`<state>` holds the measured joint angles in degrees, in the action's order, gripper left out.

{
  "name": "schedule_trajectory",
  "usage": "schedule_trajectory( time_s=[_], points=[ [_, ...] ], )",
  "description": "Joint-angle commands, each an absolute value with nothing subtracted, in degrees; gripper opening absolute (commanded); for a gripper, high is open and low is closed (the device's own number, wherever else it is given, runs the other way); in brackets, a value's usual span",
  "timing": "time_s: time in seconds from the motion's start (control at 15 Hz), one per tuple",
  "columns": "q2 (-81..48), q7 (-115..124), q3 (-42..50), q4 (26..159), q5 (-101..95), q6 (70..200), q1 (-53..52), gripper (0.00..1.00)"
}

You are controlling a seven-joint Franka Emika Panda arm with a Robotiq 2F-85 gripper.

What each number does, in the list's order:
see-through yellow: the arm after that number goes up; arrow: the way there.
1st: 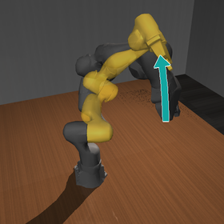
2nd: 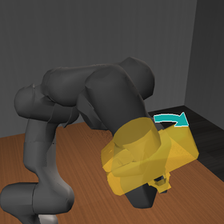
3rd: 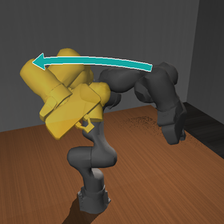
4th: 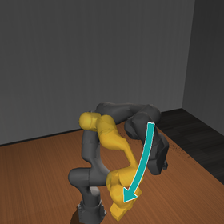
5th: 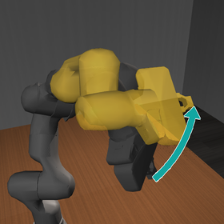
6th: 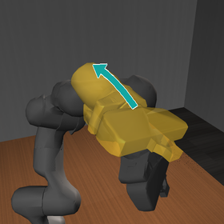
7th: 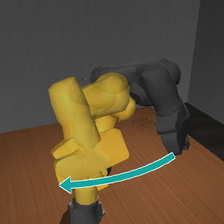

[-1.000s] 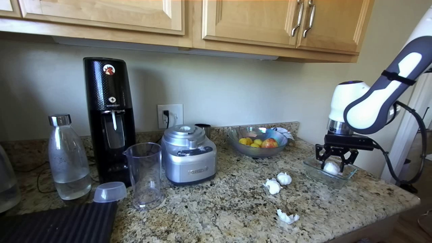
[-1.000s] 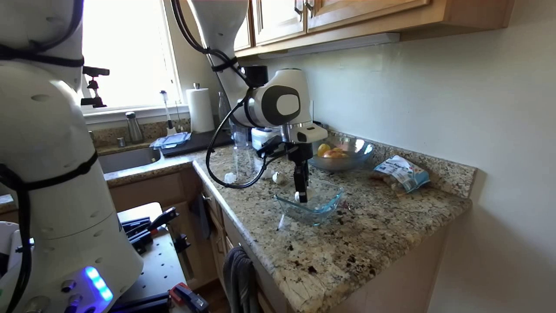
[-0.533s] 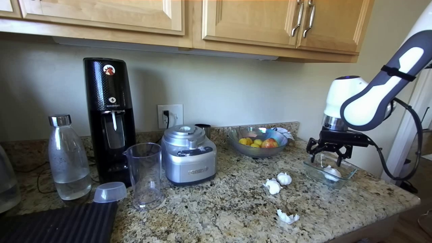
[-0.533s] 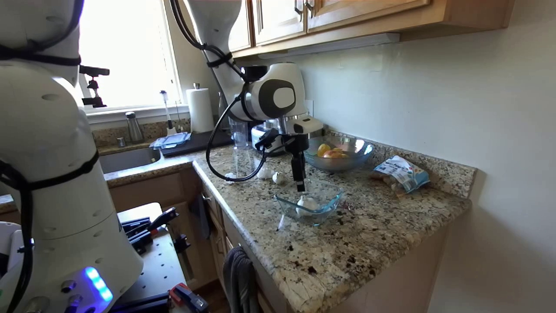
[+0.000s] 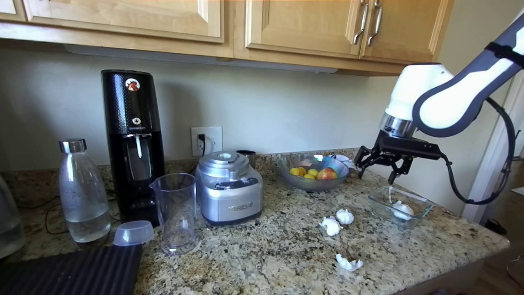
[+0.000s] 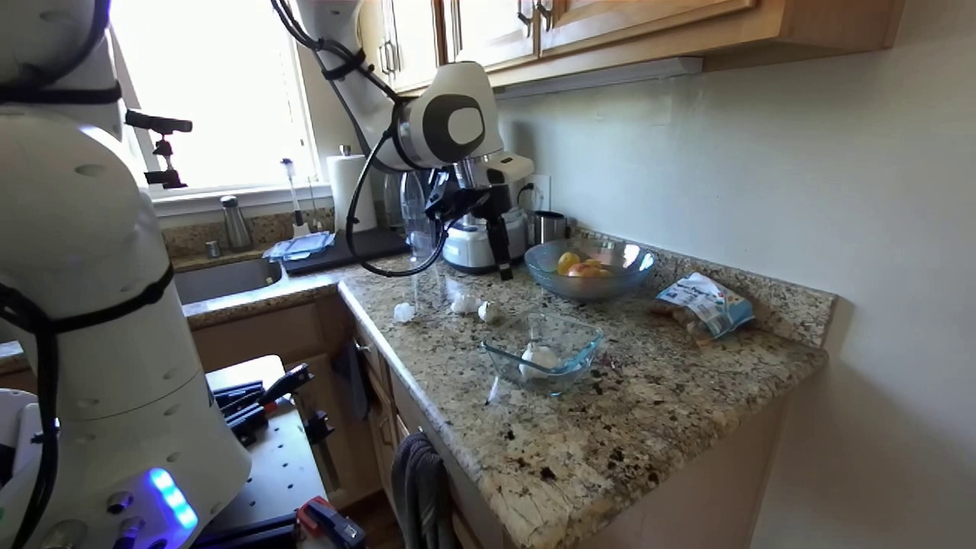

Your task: Put the bulbs of garlic on the counter in the clear container

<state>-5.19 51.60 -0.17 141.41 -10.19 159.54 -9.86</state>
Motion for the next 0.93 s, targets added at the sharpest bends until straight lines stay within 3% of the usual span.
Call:
schedule_trajectory(
  time_s=[0.0, 0.87],
  points=[
    [-6.2, 48.9, -3.8, 140.0, -6.0, 159.1, -10.4, 1.0],
    [-23.9, 47.8, -3.2, 128.5, -4.0, 159.6, -14.5, 1.0]
  ],
)
